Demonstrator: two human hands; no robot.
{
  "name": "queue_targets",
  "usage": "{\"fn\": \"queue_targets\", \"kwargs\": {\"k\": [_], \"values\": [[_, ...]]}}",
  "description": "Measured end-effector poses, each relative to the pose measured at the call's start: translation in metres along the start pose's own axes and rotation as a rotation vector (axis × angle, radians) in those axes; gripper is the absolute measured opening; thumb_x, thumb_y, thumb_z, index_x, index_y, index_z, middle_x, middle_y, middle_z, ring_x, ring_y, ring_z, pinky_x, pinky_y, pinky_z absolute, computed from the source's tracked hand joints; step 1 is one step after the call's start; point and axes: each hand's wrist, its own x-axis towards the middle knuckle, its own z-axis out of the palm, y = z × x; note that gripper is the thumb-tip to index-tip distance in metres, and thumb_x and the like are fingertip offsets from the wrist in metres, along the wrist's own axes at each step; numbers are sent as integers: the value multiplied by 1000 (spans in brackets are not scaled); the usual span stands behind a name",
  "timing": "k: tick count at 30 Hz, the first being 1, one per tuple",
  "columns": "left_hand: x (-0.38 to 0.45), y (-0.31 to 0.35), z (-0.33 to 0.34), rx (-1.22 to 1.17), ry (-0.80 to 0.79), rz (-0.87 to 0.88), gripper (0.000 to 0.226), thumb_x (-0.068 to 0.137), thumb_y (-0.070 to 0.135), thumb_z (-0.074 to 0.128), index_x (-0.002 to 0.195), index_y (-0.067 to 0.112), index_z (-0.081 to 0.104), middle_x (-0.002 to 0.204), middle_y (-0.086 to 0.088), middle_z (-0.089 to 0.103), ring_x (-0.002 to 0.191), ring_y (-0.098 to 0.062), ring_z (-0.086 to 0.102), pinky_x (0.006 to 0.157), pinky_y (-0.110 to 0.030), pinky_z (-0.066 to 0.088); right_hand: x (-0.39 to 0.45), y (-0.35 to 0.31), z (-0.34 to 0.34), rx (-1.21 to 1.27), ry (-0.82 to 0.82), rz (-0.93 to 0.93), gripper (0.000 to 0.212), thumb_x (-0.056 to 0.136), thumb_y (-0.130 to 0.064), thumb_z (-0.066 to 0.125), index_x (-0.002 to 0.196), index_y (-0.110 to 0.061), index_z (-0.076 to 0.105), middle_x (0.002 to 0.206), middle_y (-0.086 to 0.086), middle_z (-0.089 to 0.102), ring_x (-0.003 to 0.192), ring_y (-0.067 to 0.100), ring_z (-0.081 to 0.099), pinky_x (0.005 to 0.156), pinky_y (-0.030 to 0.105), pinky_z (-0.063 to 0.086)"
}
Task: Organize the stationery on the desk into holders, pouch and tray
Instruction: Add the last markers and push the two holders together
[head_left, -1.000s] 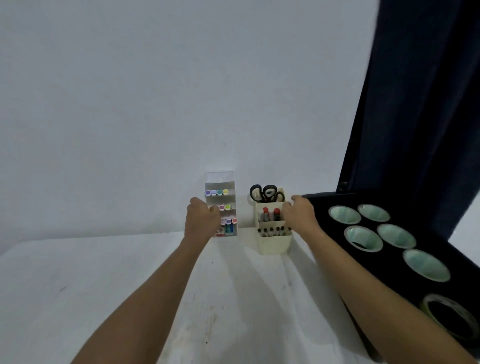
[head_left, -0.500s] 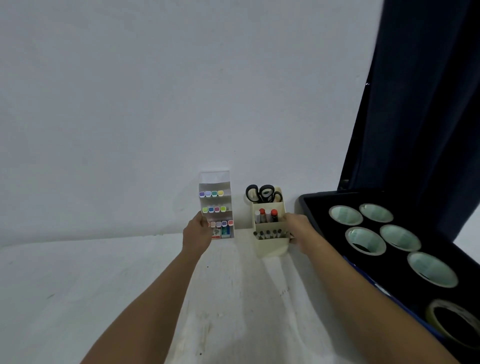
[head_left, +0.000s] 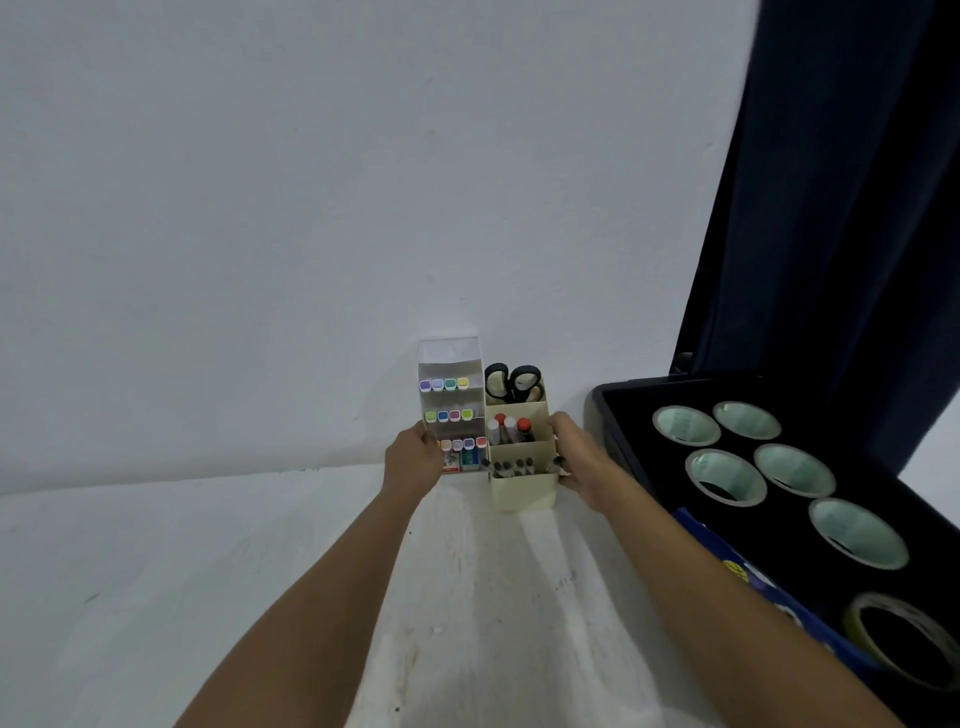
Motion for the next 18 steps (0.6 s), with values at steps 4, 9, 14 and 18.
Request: {"fn": "queue_targets", "kwargs": {"k": [4, 9, 14, 18], "values": [[-1, 5, -5, 5, -45, -57, 33, 99, 19, 36, 114, 5, 63, 112, -15, 66, 90, -26, 57, 81, -36, 49, -6, 0, -1, -7, -53, -3, 45, 90, -45, 31, 115, -20, 59, 108, 8, 69, 100, 20, 63, 77, 32, 52], [-12, 19, -7, -125, -33, -176, 35, 98, 27, 39, 119, 3, 53, 114, -11, 59, 93, -22, 53, 74, -33, 42, -19, 0, -6, -95, -101, -67, 43, 95, -45, 28, 116, -20, 57, 118, 5, 63, 96, 11, 58, 84, 31, 44], [-49, 46, 1, -129, 250, 46, 46, 90, 16, 52, 134, 7, 39, 122, -15, 45, 105, -30, 52, 84, -38, 50, -43, 0, -27, -253, -6, -291, 43, 101, -31, 36, 138, -13, 45, 124, -2, 49, 111, 9, 46, 94, 27, 32], [-93, 86, 27, -50, 282, 295, 44, 85, 13, 55, 127, 6, 46, 118, -15, 46, 105, -29, 48, 82, -32, 41, -69, 3, -63, -334, 104, -426, 49, 98, -31, 42, 142, -8, 39, 149, 7, 40, 137, 20, 37, 110, 29, 28]]}}
